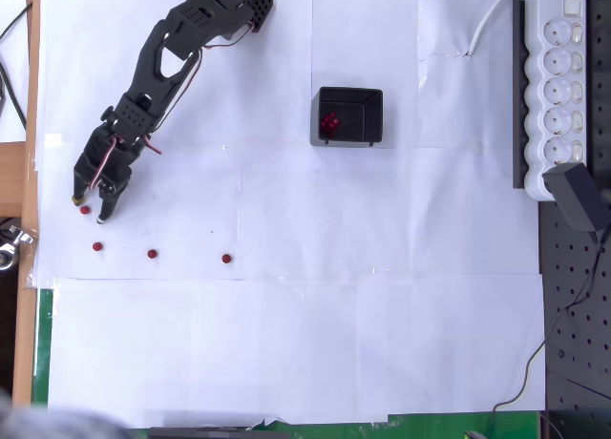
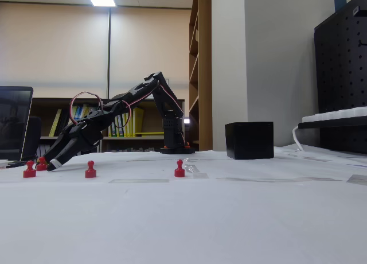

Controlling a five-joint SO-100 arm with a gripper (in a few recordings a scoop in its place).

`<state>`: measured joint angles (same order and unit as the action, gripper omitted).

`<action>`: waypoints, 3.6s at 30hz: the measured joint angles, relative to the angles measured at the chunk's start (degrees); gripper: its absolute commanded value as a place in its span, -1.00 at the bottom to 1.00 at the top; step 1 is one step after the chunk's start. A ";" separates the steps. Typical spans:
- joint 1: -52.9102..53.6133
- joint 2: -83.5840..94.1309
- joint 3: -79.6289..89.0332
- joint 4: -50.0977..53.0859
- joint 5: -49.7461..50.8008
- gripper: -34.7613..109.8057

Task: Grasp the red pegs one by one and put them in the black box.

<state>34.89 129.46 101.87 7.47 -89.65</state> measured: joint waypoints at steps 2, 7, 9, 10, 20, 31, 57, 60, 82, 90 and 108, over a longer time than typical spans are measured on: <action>0.00 0.35 0.62 0.18 0.00 -0.25; 0.00 1.23 3.78 3.96 0.00 -0.25; 0.00 1.32 4.39 4.92 0.00 -0.28; 0.00 1.41 4.66 5.19 0.00 -0.31; -0.53 0.26 4.92 9.49 -1.67 -0.52; -48.78 -43.51 16.52 91.93 -23.03 -0.52; -62.23 -51.94 -1.58 79.10 -15.21 -0.20; -36.83 -53.53 -26.02 55.11 2.81 -0.20; -30.41 -2.20 -10.81 -16.52 1.85 -0.20; -33.13 -0.09 -10.02 -20.83 1.41 -0.20; -34.37 2.46 -7.56 -21.36 2.11 -0.43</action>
<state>0.53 131.92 94.31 -13.89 -87.54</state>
